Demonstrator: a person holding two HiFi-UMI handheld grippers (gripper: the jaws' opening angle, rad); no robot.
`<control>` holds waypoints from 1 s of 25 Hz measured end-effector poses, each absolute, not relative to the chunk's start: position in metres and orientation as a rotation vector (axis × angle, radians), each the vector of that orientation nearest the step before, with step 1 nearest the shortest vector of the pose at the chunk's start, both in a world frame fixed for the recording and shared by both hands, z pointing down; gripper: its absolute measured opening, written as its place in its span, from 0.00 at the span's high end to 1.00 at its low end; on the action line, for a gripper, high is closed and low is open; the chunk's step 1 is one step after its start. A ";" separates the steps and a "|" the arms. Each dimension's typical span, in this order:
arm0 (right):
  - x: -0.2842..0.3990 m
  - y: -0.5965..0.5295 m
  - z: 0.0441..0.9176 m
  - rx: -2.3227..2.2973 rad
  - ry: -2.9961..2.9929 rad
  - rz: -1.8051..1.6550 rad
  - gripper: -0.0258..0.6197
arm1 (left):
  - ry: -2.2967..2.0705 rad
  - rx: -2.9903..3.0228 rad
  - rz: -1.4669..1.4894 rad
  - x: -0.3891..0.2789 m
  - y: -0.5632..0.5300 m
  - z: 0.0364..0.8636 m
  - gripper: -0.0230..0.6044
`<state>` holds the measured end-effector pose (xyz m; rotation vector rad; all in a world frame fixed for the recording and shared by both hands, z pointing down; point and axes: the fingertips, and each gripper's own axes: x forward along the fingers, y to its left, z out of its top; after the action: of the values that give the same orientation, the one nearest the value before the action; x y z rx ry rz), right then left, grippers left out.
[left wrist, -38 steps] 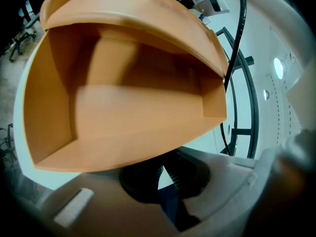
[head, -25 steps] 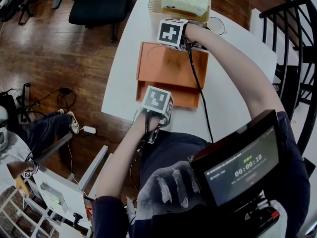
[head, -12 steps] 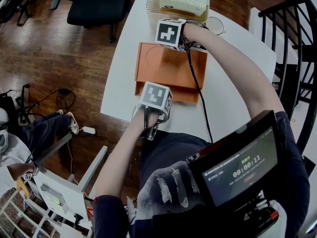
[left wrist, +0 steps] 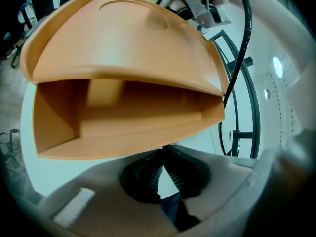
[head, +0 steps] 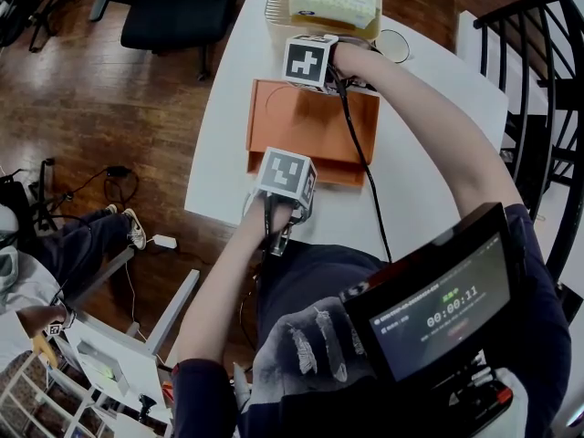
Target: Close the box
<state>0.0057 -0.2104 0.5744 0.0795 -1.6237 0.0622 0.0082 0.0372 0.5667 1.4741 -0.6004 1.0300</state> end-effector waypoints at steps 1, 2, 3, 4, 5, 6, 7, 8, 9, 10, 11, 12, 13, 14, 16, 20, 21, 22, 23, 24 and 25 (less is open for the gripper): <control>0.006 -0.210 0.574 0.080 -1.623 0.063 0.96 | -0.600 1.474 1.030 0.008 0.037 0.567 0.94; 0.006 -0.210 0.574 0.080 -1.623 0.064 0.96 | -0.600 1.471 1.032 0.009 0.037 0.567 0.94; 0.006 -0.210 0.575 0.078 -1.623 0.064 0.96 | -0.599 1.468 1.035 0.009 0.037 0.567 0.94; 0.007 -0.210 0.575 0.076 -1.622 0.063 0.96 | -0.600 1.469 1.036 0.010 0.037 0.567 0.94; 0.007 -0.210 0.575 0.073 -1.621 0.062 0.96 | -0.603 1.474 1.034 0.011 0.035 0.567 0.94; 0.007 -0.210 0.575 0.072 -1.620 0.061 0.96 | -0.606 1.480 1.032 0.012 0.034 0.567 0.94; 0.007 -0.210 0.575 0.074 -1.621 0.061 0.96 | -0.607 1.484 1.030 0.012 0.033 0.567 0.94; 0.007 -0.210 0.575 0.076 -1.623 0.062 0.95 | -0.608 1.485 1.028 0.012 0.032 0.567 0.94; 0.007 -0.210 0.575 0.078 -1.623 0.063 0.95 | -0.608 1.484 1.025 0.011 0.032 0.567 0.94; 0.006 -0.209 0.575 0.078 -1.623 0.066 0.96 | -0.608 1.482 1.024 0.011 0.032 0.567 0.94; 0.006 -0.209 0.576 0.076 -1.623 0.068 0.96 | -0.608 1.481 1.027 0.011 0.032 0.567 0.94; 0.006 -0.208 0.576 0.072 -1.624 0.067 0.95 | -0.608 1.482 1.031 0.011 0.032 0.567 0.94; 0.005 -0.208 0.575 0.066 -1.626 0.062 0.96 | -0.609 1.485 1.033 0.011 0.031 0.567 0.94; 0.004 -0.208 0.574 0.060 -1.627 0.056 0.96 | -0.610 1.488 1.032 0.011 0.031 0.567 0.94; 0.003 -0.207 0.573 0.058 -1.626 0.055 0.96 | -0.612 1.490 1.028 0.010 0.029 0.566 0.94; 0.003 -0.207 0.573 0.065 -1.625 0.061 0.96 | -0.622 1.493 1.031 0.010 0.025 0.565 0.94; 0.003 -0.208 0.573 0.068 -1.625 0.060 0.96 | -0.622 1.491 1.036 0.010 0.025 0.564 0.94; 0.004 -0.208 0.573 0.072 -1.623 0.060 0.96 | -0.618 1.485 1.042 0.009 0.026 0.564 0.94; 0.005 -0.209 0.573 0.073 -1.620 0.058 0.96 | -0.616 1.483 1.044 0.009 0.027 0.563 0.94; 0.005 -0.209 0.572 0.071 -1.618 0.055 0.96 | -0.617 1.488 1.040 0.010 0.026 0.564 0.94; 0.005 -0.208 0.572 0.068 -1.616 0.054 0.95 | -0.621 1.495 1.034 0.010 0.024 0.564 0.94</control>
<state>0.0050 -0.2085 0.5723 0.0677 -1.6165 0.0539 0.0103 0.0244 0.5639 1.4950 -0.6210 1.0336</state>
